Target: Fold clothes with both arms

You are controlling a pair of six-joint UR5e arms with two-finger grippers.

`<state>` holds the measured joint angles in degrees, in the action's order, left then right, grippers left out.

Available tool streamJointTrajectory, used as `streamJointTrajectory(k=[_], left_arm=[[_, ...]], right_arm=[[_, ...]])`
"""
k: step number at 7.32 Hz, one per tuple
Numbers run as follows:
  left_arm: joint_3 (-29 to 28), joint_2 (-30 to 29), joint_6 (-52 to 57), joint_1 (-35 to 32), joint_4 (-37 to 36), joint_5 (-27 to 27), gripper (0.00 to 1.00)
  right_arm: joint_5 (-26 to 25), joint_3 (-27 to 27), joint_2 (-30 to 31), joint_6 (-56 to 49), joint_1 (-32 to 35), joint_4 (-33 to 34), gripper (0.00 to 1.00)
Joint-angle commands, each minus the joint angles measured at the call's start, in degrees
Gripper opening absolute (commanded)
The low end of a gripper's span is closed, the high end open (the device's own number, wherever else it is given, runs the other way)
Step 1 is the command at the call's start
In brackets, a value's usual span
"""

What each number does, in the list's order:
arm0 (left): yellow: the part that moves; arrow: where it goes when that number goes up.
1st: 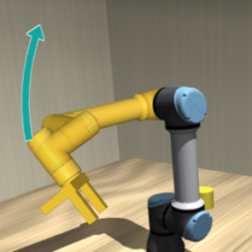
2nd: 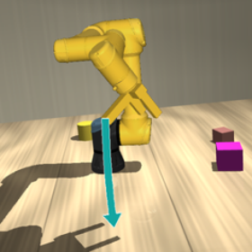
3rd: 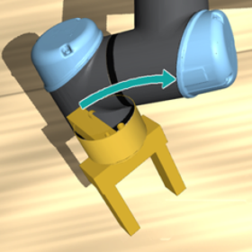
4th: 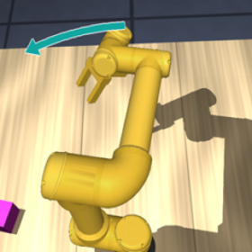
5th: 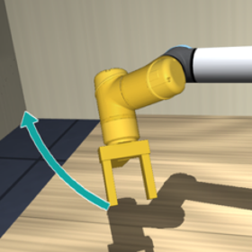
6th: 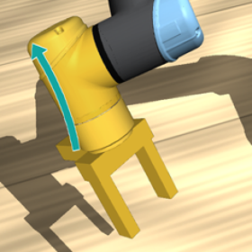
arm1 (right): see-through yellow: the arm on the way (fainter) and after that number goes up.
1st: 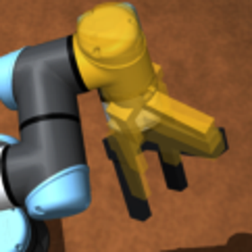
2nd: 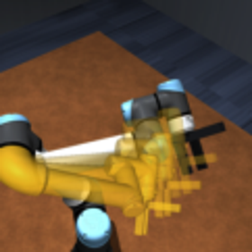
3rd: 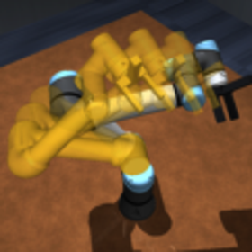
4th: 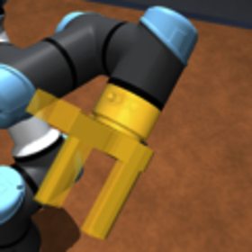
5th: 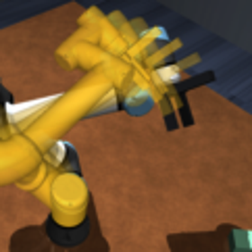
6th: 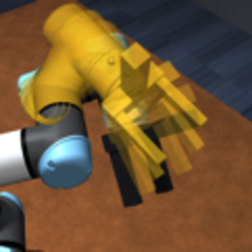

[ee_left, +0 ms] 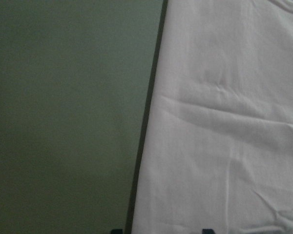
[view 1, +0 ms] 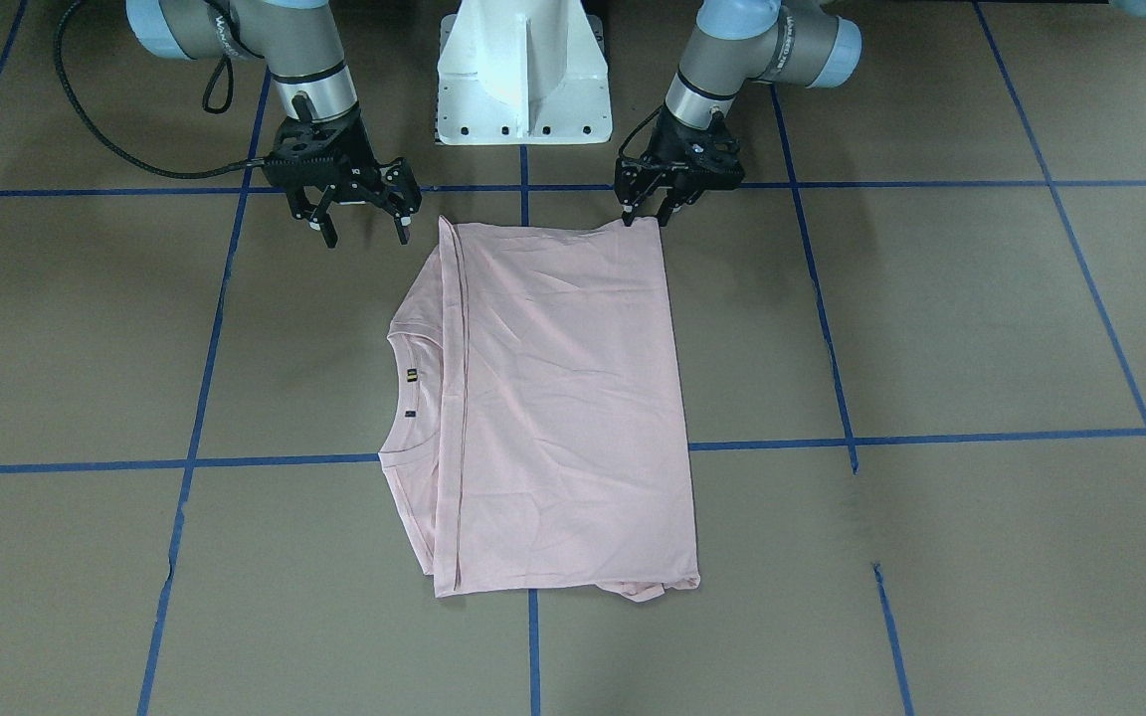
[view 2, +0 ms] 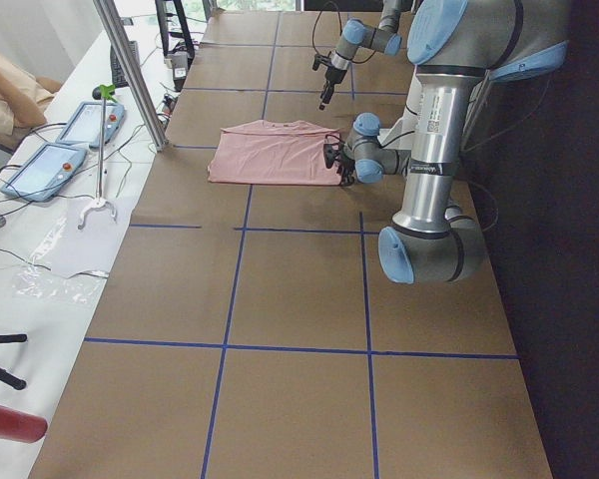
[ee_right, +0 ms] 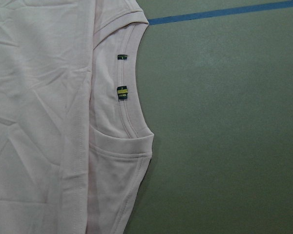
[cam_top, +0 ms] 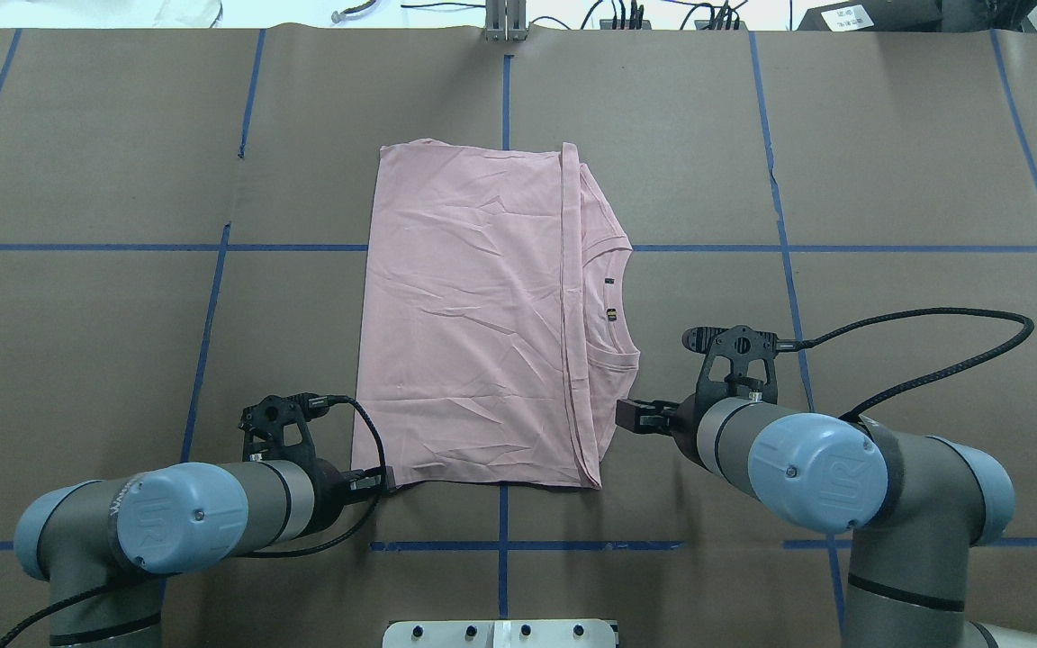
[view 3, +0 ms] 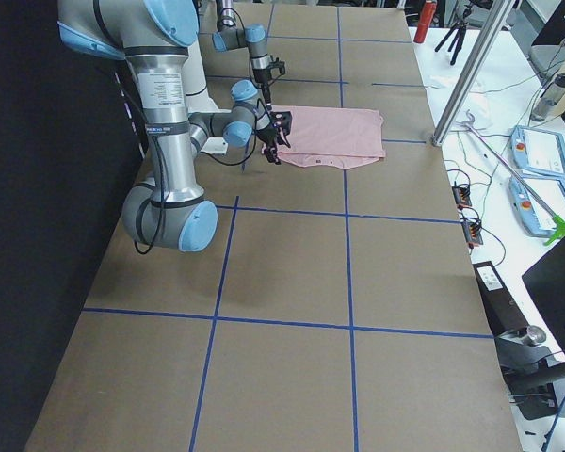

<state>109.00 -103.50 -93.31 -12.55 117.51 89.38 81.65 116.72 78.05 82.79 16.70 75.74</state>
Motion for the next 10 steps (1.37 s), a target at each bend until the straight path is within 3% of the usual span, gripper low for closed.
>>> streamJointTrajectory(k=[1, 3, 4, 5, 6, 10], left_arm=[[0.07, -0.13, -2.12, 0.16, 0.0, 0.0, 0.09], [0.25, -0.13, -2.05, 0.07, 0.0, 0.0, 0.13], [0.51, -0.04, -1.88, -0.1, 0.0, 0.0, 0.2], [0.69, 0.05, -1.35, -0.02, -0.09, 0.0, 0.62], [0.86, 0.14, -1.35, -0.19, -0.09, 0.09, 0.67], [0.78, -0.21, -1.26, -0.72, -3.59, 0.09, 0.66]], right_arm=[[-0.09, 0.0, 0.0, 0.0, 0.0, -0.07, 1.0], [0.0, 0.0, -0.09, 0.0, 0.0, 0.02, 1.0], [0.0, 0.0, -0.09, 0.0, 0.0, -0.07, 1.0], [0.0, 0.0, -0.09, 0.0, 0.0, 0.02, 1.0], [0.0, 0.0, -0.09, 0.0, 0.0, -0.07, 1.0], [0.0, -0.18, -0.09, 0.0, -0.09, -0.07, 1.0]])
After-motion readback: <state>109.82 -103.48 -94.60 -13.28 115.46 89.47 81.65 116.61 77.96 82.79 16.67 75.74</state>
